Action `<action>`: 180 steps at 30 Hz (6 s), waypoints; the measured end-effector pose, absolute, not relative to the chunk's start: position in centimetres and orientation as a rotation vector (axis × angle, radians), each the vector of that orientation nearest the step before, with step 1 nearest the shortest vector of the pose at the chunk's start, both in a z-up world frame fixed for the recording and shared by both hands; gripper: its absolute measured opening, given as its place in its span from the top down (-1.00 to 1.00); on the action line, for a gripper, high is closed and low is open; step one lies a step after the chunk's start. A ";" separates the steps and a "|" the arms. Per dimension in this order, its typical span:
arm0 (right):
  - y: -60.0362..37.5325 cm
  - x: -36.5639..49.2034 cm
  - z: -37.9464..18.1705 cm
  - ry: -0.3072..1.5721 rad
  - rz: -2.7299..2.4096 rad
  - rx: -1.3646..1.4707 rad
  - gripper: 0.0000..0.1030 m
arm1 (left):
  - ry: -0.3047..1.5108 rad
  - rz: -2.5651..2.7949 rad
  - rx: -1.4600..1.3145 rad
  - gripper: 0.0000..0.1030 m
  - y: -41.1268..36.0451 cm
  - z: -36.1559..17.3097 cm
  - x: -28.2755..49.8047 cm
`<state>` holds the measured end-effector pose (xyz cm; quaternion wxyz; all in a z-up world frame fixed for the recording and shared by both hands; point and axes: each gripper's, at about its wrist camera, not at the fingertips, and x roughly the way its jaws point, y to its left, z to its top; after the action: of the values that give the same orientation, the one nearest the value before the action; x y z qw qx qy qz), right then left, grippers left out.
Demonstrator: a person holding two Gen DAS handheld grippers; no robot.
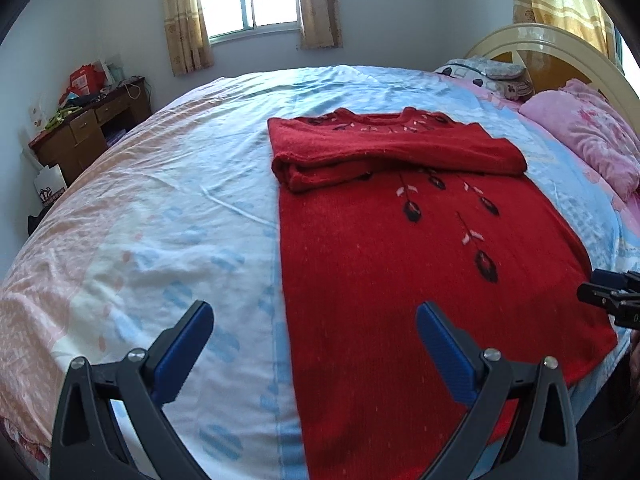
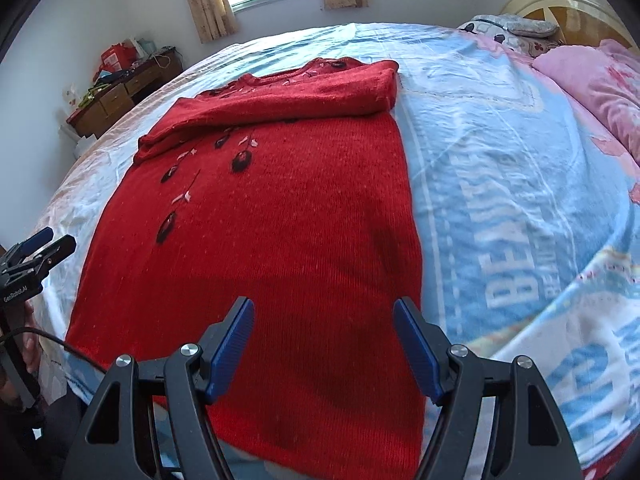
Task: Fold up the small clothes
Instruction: 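Move both open tools toward the sweater hem, then close the left tool on the sweater hem, then lift the hem with the left tool and fold it over toward the collar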
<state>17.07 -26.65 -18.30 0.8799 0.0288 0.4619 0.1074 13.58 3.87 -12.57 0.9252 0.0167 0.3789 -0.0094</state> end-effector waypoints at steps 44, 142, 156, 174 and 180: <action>-30.4 10.8 -18.2 0.962 0.188 0.079 -0.41 | 0.958 -0.198 -0.099 0.80 4.6 -16.5 6.8; -29.8 25.6 1.6 0.412 0.232 0.231 0.88 | 0.517 -0.254 -0.362 0.83 10.1 0.1 24.0; -29.5 37.2 -2.4 0.537 0.151 0.192 0.88 | 0.619 -0.212 -0.343 0.83 10.3 -3.2 32.8; -29.1 50.5 -11.1 0.736 0.053 0.146 0.88 | 0.815 -0.164 -0.329 0.83 9.7 -11.3 42.7; -28.7 53.7 -13.8 0.824 0.034 0.114 0.74 | 0.856 -0.115 -0.336 0.65 10.2 -13.4 43.8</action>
<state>53.69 -28.71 -13.77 0.9146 0.0553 0.4001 0.0166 43.77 10.18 -13.40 0.8946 -0.1619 0.4129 -0.0555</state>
